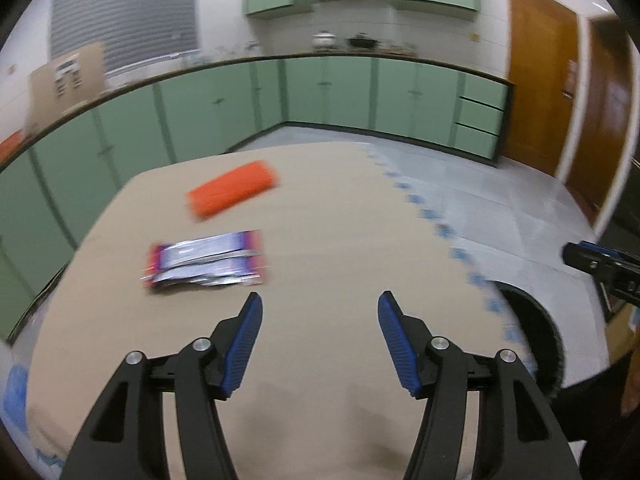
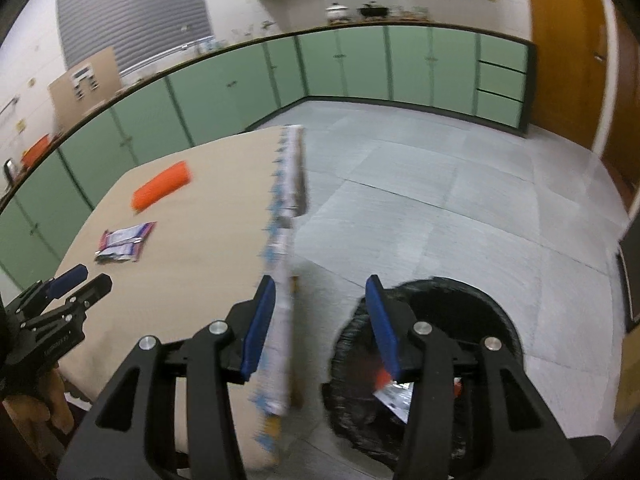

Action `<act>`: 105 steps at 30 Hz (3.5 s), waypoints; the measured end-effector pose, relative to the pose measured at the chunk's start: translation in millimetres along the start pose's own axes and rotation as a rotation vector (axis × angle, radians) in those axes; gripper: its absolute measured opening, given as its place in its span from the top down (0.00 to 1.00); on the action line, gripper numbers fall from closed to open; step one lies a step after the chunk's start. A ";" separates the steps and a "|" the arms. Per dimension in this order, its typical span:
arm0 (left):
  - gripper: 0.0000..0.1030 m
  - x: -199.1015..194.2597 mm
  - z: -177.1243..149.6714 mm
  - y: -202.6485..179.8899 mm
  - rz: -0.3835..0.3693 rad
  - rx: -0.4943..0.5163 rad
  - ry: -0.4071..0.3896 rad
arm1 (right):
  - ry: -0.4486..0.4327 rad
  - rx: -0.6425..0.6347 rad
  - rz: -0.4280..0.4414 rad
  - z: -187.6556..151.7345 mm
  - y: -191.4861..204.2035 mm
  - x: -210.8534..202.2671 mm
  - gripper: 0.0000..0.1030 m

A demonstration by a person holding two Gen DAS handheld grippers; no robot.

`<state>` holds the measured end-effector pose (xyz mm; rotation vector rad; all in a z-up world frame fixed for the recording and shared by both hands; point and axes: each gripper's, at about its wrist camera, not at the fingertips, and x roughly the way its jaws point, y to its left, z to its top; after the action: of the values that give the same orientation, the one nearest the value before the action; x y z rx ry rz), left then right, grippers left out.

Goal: Collect trash
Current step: 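Move both open tools back over the table toward the wrapper and foam net, then grasp the silver-red-blue snack wrapper with the left gripper, then grasp the orange foam net with the right gripper while the left gripper holds the wrapper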

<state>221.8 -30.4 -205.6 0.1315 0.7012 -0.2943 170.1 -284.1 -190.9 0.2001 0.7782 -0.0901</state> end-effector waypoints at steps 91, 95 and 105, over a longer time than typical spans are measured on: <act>0.99 136.2 75.7 230.9 0.171 -0.217 0.024 | 0.097 -0.220 0.213 129.5 250.7 237.2 0.55; 0.99 137.4 75.2 241.0 0.178 -0.229 0.024 | 0.128 -0.226 0.183 132.9 261.6 257.4 0.55; 0.99 135.8 75.1 257.5 0.190 -0.249 0.025 | 0.151 -0.306 0.121 129.7 280.0 276.8 0.56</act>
<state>446.2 168.0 -231.8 -0.0361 0.7386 -0.0224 498.9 -39.9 -255.1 -0.0373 0.9177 0.1596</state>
